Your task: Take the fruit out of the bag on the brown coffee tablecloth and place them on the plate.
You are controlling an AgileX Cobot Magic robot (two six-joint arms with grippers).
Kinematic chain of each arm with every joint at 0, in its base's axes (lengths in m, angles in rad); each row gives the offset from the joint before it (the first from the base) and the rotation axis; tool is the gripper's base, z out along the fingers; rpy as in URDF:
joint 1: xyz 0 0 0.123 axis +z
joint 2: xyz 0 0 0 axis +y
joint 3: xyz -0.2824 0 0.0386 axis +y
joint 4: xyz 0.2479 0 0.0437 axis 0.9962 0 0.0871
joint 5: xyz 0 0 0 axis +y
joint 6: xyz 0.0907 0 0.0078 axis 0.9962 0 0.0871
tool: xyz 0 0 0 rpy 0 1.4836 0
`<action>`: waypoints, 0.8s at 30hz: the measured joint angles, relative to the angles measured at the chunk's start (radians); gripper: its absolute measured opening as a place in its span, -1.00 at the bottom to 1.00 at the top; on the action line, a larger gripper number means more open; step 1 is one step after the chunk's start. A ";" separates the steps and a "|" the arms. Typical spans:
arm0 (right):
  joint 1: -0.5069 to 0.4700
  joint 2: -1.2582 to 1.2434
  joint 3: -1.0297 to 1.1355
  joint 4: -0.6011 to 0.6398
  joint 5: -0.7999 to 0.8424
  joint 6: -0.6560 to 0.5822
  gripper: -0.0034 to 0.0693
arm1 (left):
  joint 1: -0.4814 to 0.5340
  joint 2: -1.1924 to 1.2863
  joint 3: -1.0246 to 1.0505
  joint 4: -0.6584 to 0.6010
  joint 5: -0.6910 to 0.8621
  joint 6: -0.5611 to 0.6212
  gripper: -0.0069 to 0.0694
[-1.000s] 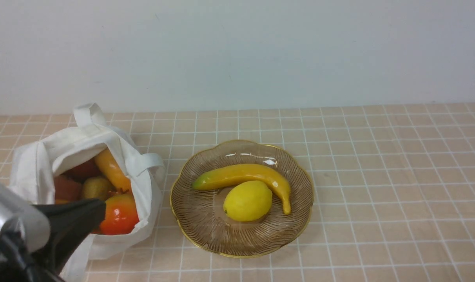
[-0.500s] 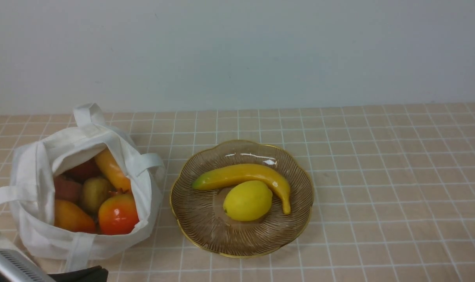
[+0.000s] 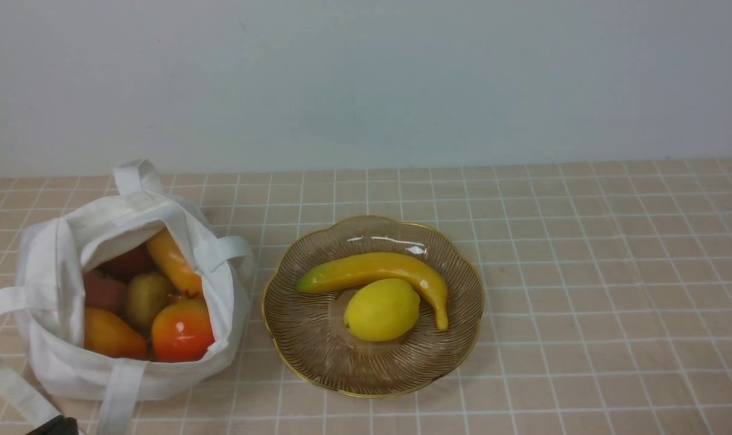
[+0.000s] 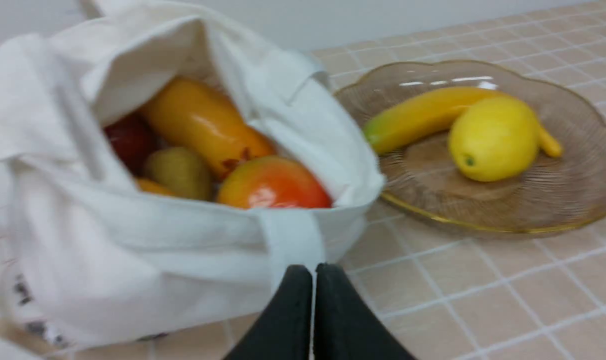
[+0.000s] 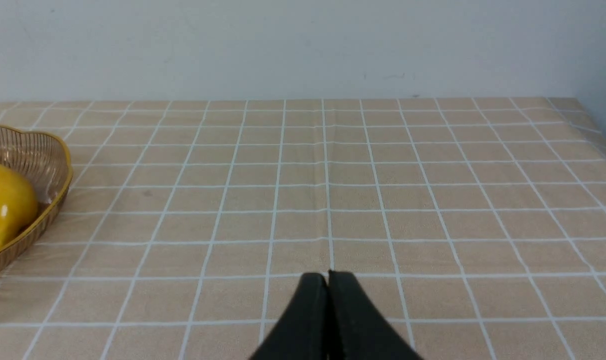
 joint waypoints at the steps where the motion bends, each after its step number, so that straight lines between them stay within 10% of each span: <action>1: 0.000 0.000 0.000 0.000 0.000 0.000 -0.95 | 0.034 -0.026 0.016 0.006 0.000 -0.005 -0.84; 24: 0.000 0.000 0.000 0.000 0.000 0.000 -0.95 | 0.158 -0.071 0.057 0.026 0.041 -0.015 -0.84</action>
